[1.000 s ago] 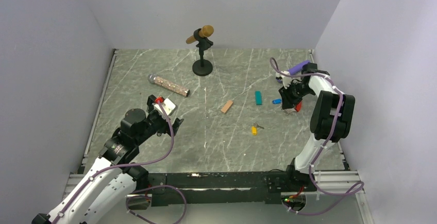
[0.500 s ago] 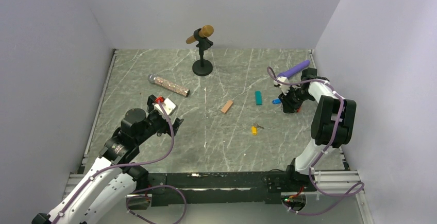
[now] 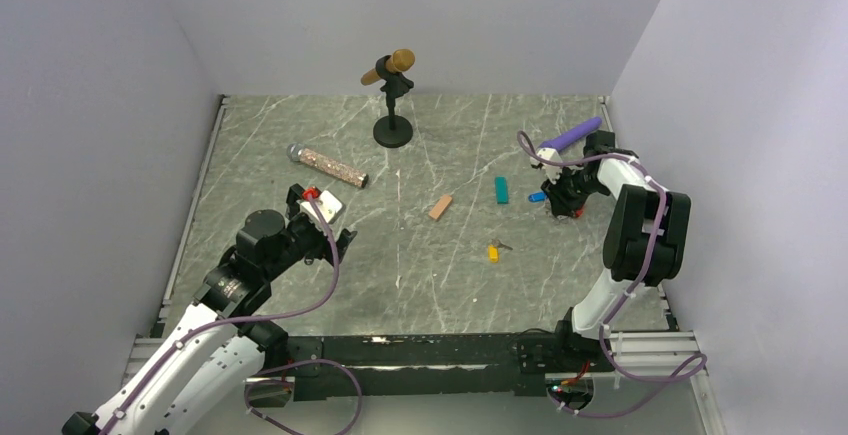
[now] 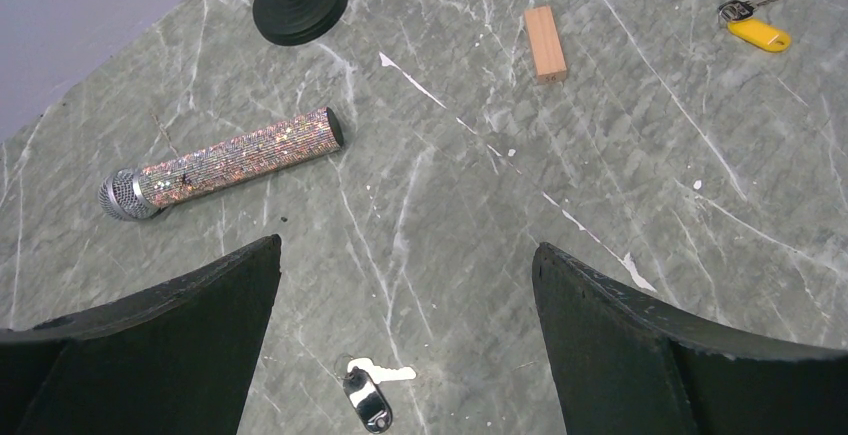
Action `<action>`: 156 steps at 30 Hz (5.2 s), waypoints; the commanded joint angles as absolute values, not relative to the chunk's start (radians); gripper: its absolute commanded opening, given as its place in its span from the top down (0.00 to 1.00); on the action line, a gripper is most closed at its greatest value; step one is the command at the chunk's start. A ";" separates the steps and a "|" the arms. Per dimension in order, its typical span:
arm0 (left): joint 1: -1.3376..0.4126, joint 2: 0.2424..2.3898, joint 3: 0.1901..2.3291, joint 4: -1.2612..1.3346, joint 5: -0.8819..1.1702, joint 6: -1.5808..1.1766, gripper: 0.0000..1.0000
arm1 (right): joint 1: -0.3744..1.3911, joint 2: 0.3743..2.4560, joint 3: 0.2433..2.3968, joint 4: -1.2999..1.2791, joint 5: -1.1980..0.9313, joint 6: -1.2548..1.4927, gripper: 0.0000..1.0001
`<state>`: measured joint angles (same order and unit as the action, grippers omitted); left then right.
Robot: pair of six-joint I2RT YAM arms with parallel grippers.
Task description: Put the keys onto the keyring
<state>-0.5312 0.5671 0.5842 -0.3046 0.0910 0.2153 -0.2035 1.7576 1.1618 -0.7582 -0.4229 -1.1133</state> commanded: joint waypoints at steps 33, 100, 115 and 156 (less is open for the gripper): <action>-0.521 0.572 0.617 -0.279 0.118 0.210 0.01 | -0.116 1.799 1.158 -0.734 -0.315 -1.201 0.86; -0.512 0.586 0.620 -0.281 0.129 0.209 0.01 | -0.090 1.835 1.282 -0.945 -0.588 -1.096 0.71; -0.509 0.585 0.620 -0.281 0.132 0.208 0.01 | -0.047 1.870 1.278 -0.896 -0.477 -1.056 0.71; -0.508 0.577 0.618 -0.282 0.131 0.207 0.00 | -0.018 1.877 1.300 -0.911 -0.446 -1.043 1.00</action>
<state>-0.5137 0.5861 0.5842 -0.3046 0.1131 0.2150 -0.0223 1.8961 1.2785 -0.9115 -0.4290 -1.0580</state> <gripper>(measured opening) 0.994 0.011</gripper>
